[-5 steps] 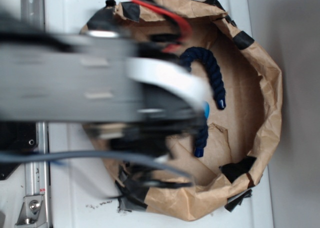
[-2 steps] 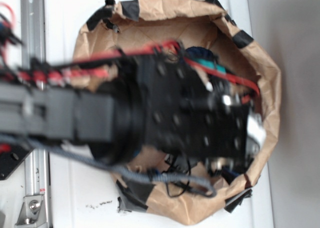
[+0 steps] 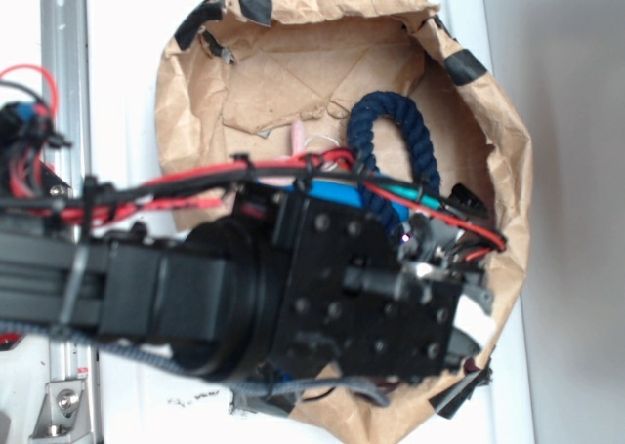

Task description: Grab the blue rope.

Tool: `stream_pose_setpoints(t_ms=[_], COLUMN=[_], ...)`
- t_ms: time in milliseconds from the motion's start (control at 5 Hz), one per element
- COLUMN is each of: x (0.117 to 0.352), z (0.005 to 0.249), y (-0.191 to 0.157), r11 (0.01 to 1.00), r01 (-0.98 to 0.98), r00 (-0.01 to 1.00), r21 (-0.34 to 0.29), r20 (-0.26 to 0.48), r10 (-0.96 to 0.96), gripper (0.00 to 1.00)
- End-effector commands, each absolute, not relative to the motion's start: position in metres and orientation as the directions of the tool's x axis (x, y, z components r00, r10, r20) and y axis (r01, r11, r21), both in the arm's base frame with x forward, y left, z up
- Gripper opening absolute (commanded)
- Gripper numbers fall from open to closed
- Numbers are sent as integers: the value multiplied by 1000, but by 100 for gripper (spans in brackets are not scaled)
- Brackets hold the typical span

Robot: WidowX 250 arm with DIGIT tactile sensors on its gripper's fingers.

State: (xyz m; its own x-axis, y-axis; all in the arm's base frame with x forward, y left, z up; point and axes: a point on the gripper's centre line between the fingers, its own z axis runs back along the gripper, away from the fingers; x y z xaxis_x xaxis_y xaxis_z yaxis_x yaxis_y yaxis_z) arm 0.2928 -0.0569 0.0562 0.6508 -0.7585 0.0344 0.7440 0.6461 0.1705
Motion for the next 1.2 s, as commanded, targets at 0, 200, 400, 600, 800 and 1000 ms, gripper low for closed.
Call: stream_pose_setpoints(t_ms=[0, 200, 400, 600, 800, 1000], x=[281, 286, 294, 300, 306, 309], z=[66, 64, 59, 53, 45, 41], y=[-46, -27, 1, 3, -2, -10], r11=[628, 640, 664, 670, 693, 698], r01=[753, 734, 705, 694, 669, 656], r00=[634, 657, 692, 704, 731, 742], r21=[199, 228, 250, 262, 269, 289], r20=[37, -3, -37, -51, -75, -74], r10=[-772, -754, -721, -709, -678, -666], gripper=[100, 100, 100, 100, 94, 0])
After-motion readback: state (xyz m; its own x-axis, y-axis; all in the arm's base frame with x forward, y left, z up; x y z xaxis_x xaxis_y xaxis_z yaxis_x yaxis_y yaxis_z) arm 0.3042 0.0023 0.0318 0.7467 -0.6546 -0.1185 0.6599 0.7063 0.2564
